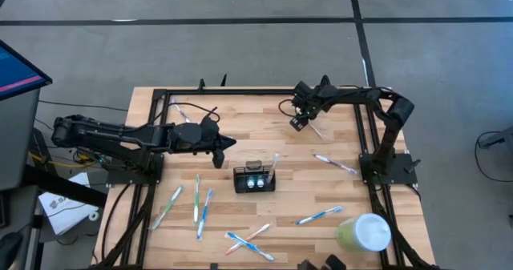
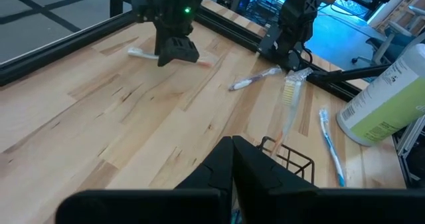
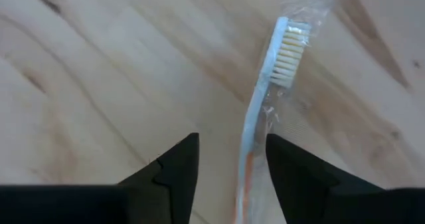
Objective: Pick & Place toothbrushing station
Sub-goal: Put the top right orange toothbrush into the top right section of the mesh organizer
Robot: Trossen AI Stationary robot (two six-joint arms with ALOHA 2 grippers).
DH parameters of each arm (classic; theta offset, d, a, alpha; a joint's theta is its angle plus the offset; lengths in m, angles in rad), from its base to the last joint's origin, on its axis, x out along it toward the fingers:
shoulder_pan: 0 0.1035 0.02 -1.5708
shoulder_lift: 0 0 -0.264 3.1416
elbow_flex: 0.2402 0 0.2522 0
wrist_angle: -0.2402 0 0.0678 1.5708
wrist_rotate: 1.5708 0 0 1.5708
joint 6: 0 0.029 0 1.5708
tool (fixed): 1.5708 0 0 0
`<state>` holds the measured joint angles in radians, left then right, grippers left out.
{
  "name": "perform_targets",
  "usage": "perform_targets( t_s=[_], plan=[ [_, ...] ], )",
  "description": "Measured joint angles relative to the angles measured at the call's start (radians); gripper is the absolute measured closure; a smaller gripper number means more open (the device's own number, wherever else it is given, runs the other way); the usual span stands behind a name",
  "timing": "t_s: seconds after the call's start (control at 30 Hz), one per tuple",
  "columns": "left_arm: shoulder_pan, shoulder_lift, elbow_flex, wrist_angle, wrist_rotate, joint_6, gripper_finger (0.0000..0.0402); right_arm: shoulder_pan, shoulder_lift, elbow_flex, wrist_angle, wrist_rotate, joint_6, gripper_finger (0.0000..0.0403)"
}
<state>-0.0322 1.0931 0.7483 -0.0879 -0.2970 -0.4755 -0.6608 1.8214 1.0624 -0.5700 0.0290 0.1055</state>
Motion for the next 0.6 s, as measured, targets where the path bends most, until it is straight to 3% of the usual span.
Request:
perform_targets(
  t_s=[0.6],
  plan=[
    [0.0,0.0,0.0,0.0,0.001,0.005,0.0402,-0.035,-0.002,-0.001,-0.053,-0.002,-0.008,0.0394]
  ],
)
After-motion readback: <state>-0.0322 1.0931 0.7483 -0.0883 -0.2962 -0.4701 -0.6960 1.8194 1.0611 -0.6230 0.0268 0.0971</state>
